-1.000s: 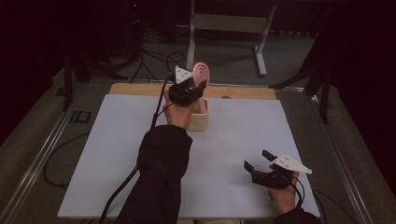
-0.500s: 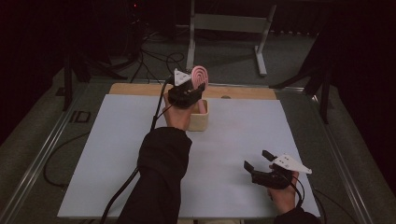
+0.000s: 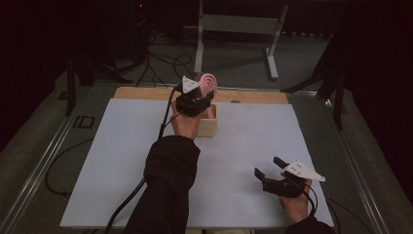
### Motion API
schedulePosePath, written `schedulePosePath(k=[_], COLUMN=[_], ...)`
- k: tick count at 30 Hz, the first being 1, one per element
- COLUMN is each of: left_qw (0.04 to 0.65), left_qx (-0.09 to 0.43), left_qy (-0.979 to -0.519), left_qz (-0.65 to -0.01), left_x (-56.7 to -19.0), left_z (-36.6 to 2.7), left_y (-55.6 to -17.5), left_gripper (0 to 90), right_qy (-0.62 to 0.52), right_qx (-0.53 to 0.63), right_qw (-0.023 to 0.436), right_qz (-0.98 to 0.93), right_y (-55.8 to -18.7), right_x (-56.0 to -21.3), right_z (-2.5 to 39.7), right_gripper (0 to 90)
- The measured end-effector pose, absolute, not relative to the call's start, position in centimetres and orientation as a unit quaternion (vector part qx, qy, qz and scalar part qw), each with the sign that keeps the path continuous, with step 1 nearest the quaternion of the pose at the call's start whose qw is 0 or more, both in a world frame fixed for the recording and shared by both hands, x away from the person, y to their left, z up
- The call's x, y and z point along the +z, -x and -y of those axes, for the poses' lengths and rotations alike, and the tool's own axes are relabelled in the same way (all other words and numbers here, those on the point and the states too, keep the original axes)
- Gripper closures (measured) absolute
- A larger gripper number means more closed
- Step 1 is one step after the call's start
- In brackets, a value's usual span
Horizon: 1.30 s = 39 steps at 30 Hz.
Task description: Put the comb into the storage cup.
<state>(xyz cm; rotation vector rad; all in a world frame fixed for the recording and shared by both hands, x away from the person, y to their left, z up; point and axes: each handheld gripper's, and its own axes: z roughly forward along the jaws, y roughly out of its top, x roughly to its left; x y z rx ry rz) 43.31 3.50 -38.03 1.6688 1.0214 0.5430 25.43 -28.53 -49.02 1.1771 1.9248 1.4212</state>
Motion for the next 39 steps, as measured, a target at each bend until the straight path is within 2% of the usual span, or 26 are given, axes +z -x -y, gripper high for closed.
schedulePosePath(k=[39], left_qw=[0.515], left_qx=[0.209], left_qy=[-0.703], left_qz=[-0.443], left_x=[-40.7], left_z=[-3.9], left_y=[-43.4], left_gripper=[64.3], right_qy=[-0.430], right_qx=[0.516], right_qw=[0.233], right_qz=[-0.704], right_y=[-25.5], right_x=[-49.2], right_z=[28.4], right_gripper=[10.1])
